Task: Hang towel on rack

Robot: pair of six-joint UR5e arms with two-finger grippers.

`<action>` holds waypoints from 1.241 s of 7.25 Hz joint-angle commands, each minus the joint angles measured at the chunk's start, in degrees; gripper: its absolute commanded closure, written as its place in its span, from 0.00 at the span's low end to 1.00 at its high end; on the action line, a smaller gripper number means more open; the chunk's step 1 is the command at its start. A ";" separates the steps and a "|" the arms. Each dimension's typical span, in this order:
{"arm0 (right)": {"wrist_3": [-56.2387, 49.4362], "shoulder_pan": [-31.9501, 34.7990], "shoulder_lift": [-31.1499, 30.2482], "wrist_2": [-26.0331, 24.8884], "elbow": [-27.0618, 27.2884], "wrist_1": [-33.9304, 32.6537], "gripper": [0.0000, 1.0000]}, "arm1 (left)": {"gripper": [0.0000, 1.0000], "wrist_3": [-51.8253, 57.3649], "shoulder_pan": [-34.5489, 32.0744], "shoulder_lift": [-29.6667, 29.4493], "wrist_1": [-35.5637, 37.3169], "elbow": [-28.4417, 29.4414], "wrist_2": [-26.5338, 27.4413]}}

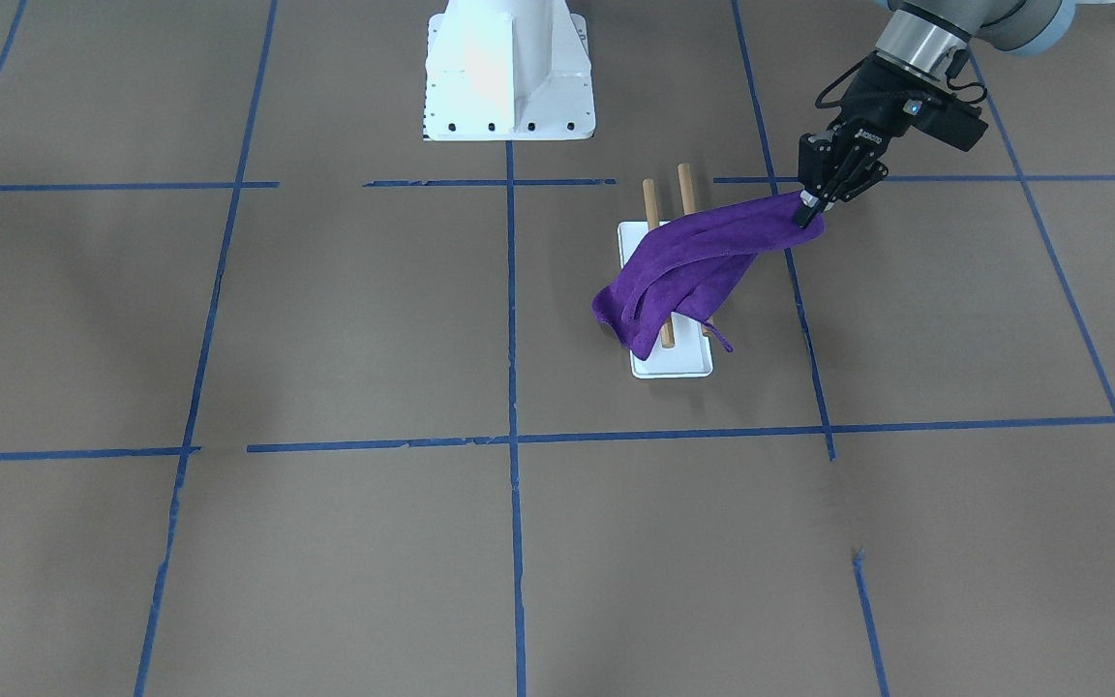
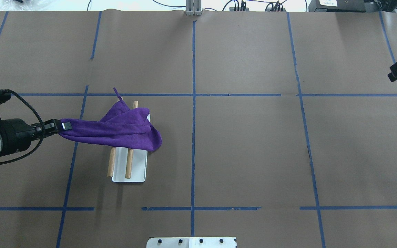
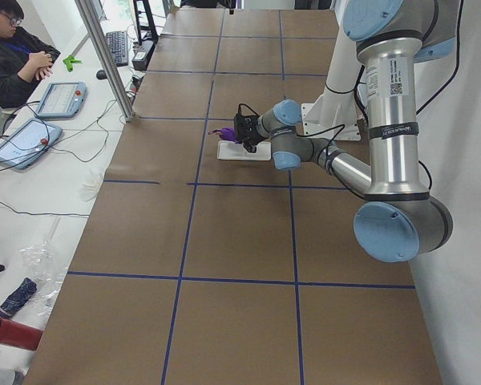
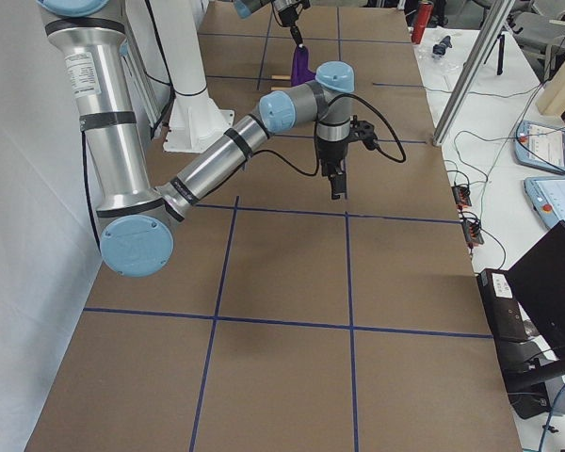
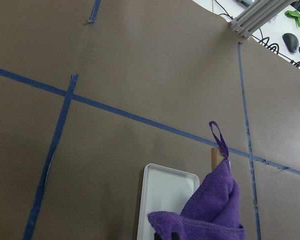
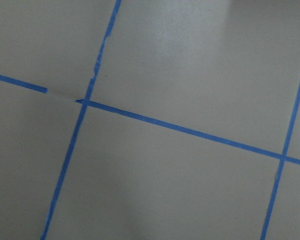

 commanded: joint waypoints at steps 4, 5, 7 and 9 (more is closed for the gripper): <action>-14.48 9.69 -4.37 0.85 -10.28 0.98 0.00 | 1.00 2.41 2.14 -0.22 0.00 4.85 3.57; -14.13 9.86 -4.37 2.68 -10.72 0.98 0.00 | 1.00 2.51 2.14 -0.13 0.00 5.48 3.67; -14.21 9.86 -4.46 2.61 -13.69 0.98 0.00 | 0.01 2.51 2.05 -0.13 -0.09 5.92 3.76; -14.22 9.95 -4.55 2.61 -13.97 0.98 0.00 | 0.00 7.30 1.35 0.83 1.39 6.10 2.71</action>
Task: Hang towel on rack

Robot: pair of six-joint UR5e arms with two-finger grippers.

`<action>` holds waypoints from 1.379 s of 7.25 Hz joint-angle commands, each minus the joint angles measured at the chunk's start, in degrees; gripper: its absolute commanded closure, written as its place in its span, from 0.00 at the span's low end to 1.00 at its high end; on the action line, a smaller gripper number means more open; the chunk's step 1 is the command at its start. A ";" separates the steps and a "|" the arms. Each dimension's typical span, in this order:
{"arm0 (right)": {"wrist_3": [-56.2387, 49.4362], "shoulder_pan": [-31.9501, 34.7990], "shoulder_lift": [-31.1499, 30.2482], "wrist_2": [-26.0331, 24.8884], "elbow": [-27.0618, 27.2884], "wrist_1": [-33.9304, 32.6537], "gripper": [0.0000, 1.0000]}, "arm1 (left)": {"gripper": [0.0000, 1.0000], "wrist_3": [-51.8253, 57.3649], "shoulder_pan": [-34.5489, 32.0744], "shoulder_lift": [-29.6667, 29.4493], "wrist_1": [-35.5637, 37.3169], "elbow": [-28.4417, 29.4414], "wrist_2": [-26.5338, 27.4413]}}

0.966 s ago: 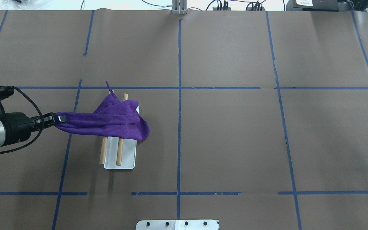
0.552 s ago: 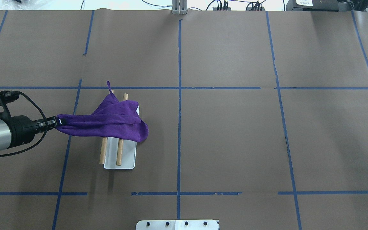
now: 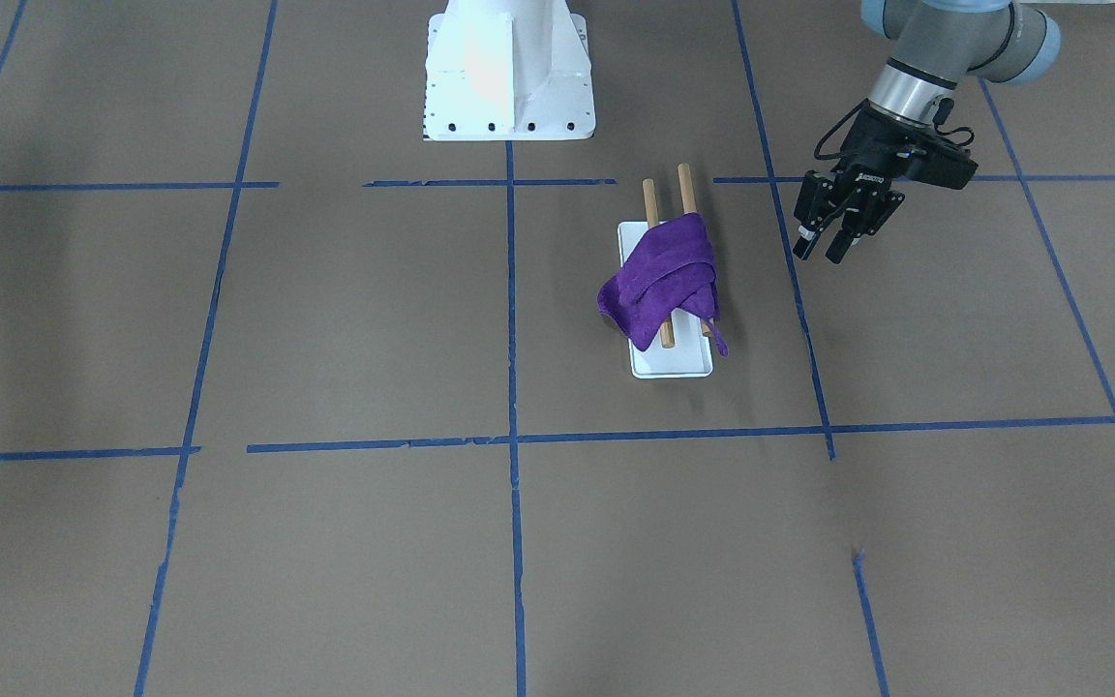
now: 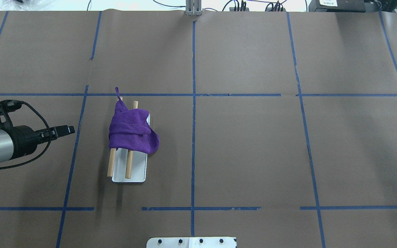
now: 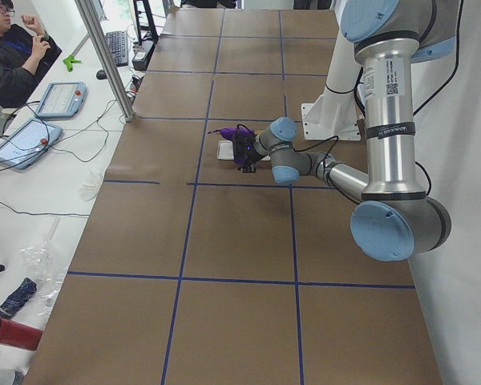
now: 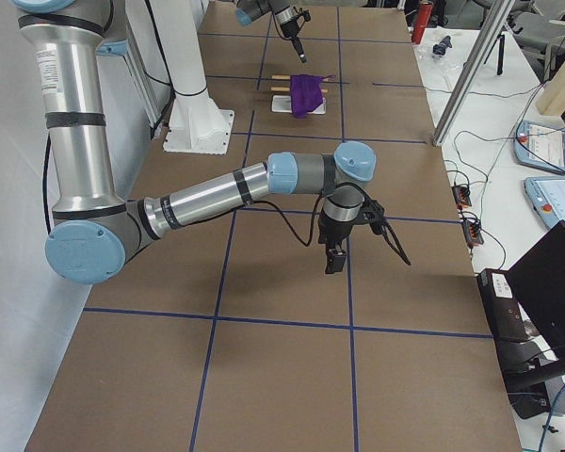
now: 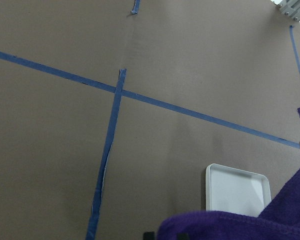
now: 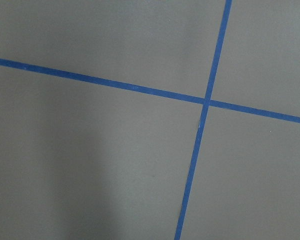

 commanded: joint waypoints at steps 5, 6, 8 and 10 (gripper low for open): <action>0.03 1.20 -1.68 3.64 -1.05 0.00 0.00 | 0.00 29.63 -14.07 -2.61 23.42 -0.12 -11.86; 0.03 2.17 -1.86 3.83 -1.22 0.00 0.00 | 0.00 36.03 -17.23 -5.59 32.34 -0.03 -11.86; -0.06 3.40 -1.86 5.58 -3.06 0.09 0.00 | 0.00 49.39 -24.96 -14.11 48.97 0.41 -12.12; 0.02 4.80 -3.51 7.07 -12.14 15.87 0.00 | 0.00 58.98 -32.78 -15.20 51.51 2.42 -21.63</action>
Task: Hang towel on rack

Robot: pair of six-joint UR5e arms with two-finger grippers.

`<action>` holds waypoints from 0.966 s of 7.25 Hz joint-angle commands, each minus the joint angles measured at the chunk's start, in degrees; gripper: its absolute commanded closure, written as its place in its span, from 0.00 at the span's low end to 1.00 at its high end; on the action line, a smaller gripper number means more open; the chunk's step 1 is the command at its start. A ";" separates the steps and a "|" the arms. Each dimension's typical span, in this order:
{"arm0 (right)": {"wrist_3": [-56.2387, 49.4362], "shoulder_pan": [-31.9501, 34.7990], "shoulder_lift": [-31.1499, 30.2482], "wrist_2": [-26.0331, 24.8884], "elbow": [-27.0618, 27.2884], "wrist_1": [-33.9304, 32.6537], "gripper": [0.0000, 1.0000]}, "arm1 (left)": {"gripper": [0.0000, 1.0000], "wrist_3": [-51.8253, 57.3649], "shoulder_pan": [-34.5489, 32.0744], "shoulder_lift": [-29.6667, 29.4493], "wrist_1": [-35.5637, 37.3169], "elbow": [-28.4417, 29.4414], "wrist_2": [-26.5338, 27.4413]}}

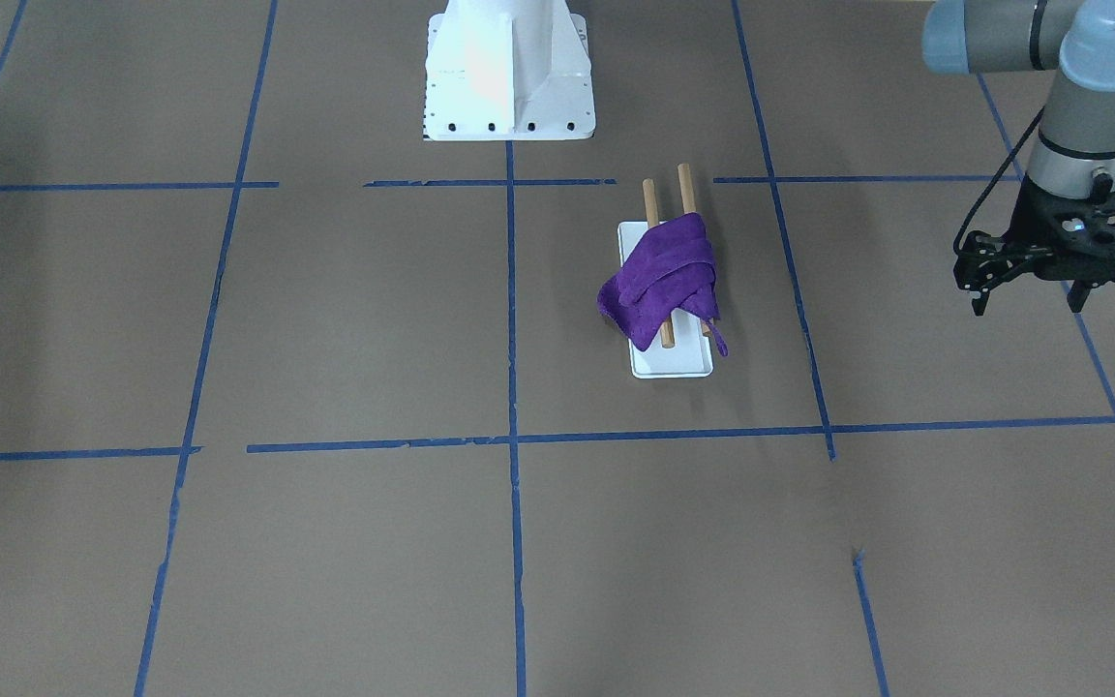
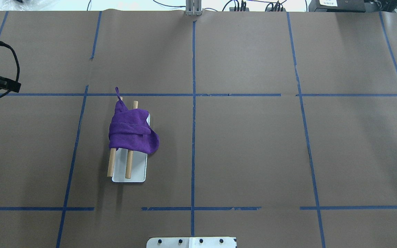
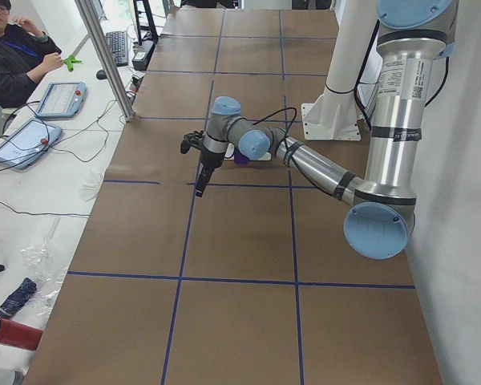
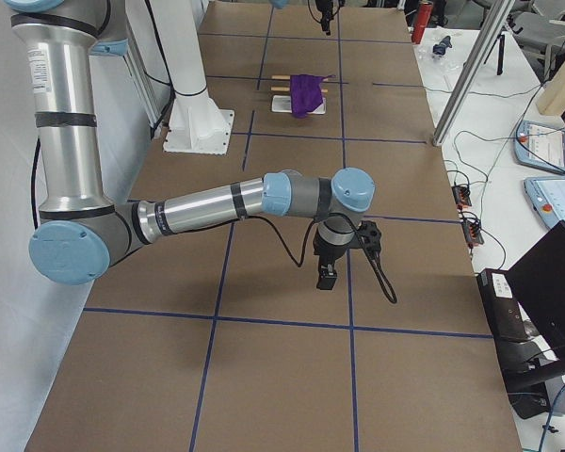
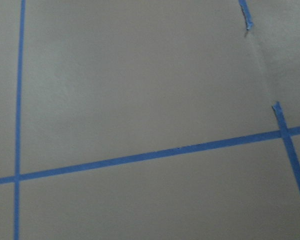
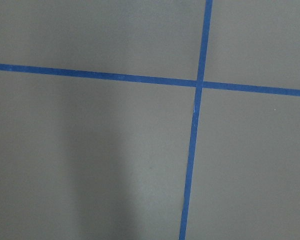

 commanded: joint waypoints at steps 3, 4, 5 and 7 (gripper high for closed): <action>2.32 1.96 -0.96 2.20 -12.12 18.01 0.00 | 0.00 20.31 -16.68 -0.51 2.36 10.21 -16.85; 4.42 2.05 -1.04 4.39 -11.94 18.01 0.00 | 0.00 26.71 -22.22 -0.34 2.36 13.90 -20.38; 5.40 2.05 -1.04 5.63 -11.85 18.01 0.00 | 0.00 28.86 -25.06 -0.33 2.62 17.59 -21.63; 5.41 3.54 -1.31 6.42 -11.77 18.01 0.00 | 0.00 28.88 -29.64 -0.16 2.89 22.62 -26.62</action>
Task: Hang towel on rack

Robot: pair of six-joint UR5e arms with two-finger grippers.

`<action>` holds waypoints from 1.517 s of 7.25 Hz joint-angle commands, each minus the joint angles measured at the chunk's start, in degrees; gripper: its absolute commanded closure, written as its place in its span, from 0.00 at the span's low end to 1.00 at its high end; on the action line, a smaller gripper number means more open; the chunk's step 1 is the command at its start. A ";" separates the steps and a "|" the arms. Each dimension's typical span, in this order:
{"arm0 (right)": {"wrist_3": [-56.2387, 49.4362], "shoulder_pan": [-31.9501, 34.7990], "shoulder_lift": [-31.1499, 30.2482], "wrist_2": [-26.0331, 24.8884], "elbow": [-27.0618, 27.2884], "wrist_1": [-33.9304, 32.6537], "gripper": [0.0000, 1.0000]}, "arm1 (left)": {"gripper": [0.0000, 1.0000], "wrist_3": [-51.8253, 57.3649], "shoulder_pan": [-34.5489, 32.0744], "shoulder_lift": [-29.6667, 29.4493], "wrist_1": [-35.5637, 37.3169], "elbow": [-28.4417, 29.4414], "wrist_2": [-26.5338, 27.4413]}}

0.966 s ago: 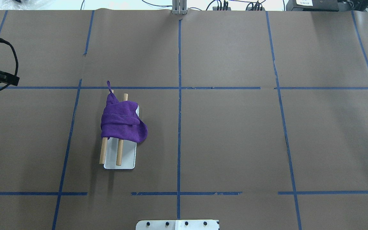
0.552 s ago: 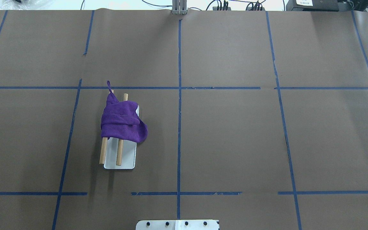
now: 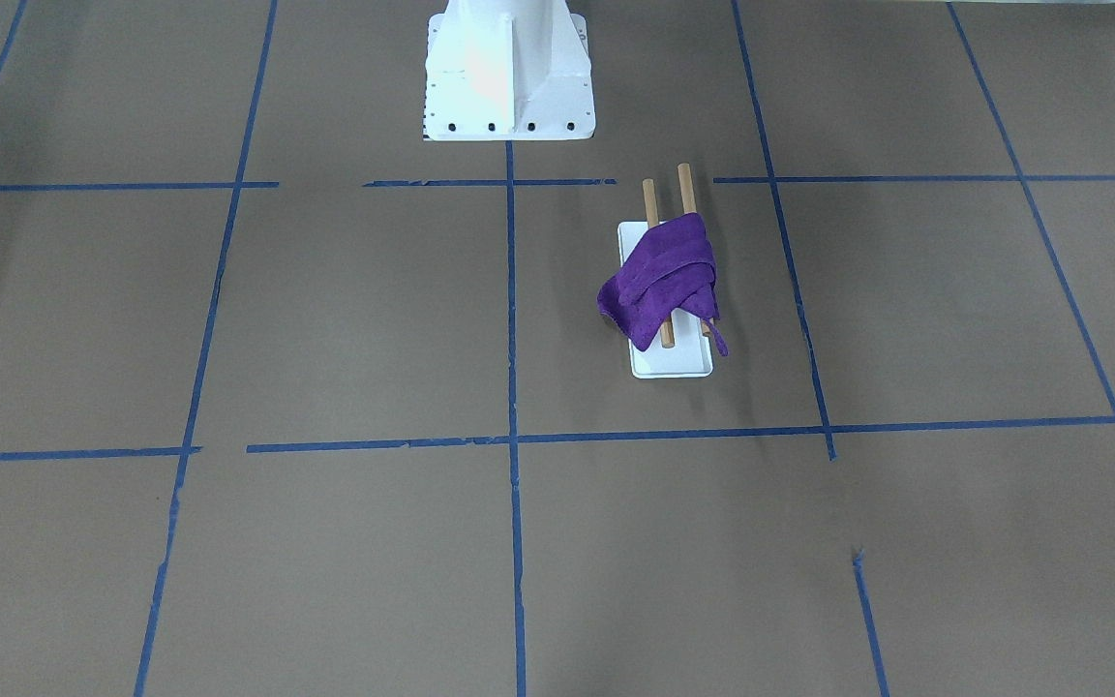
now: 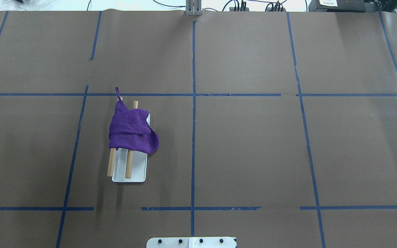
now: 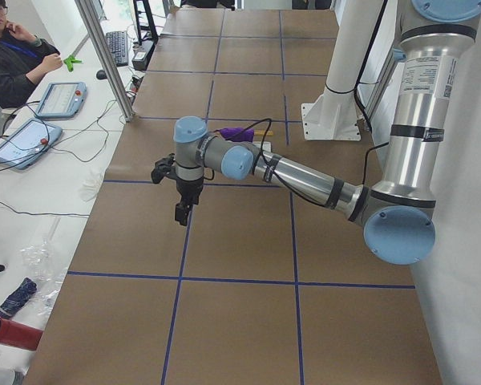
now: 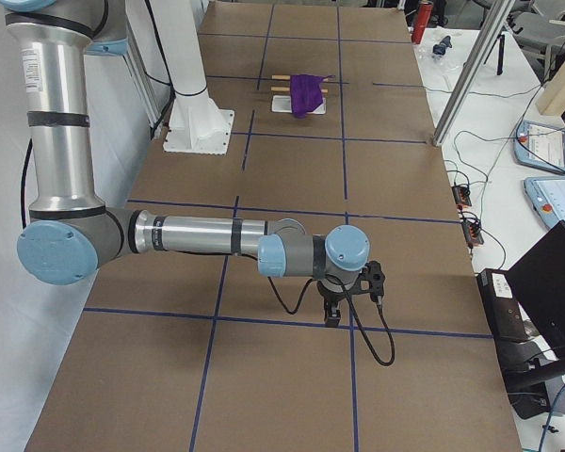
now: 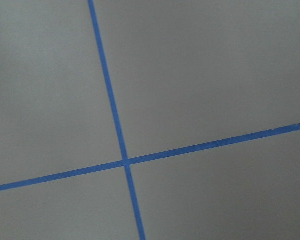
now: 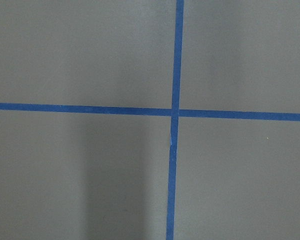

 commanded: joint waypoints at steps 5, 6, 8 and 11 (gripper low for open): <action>0.24 1.62 -0.83 0.71 0.61 -0.24 0.00 | 0.00 0.05 -4.02 0.14 0.19 4.93 -3.75; 0.24 1.62 -1.01 0.63 0.61 -0.24 0.00 | 0.00 -0.04 -3.93 0.14 0.19 4.93 -3.75; 0.24 1.62 -1.01 0.62 0.69 -0.33 0.00 | 0.00 -0.04 -4.02 0.14 0.10 5.02 -3.84; 0.50 2.24 -1.18 0.45 1.05 -0.94 0.00 | 0.00 -0.04 -4.02 0.14 0.19 4.67 -3.84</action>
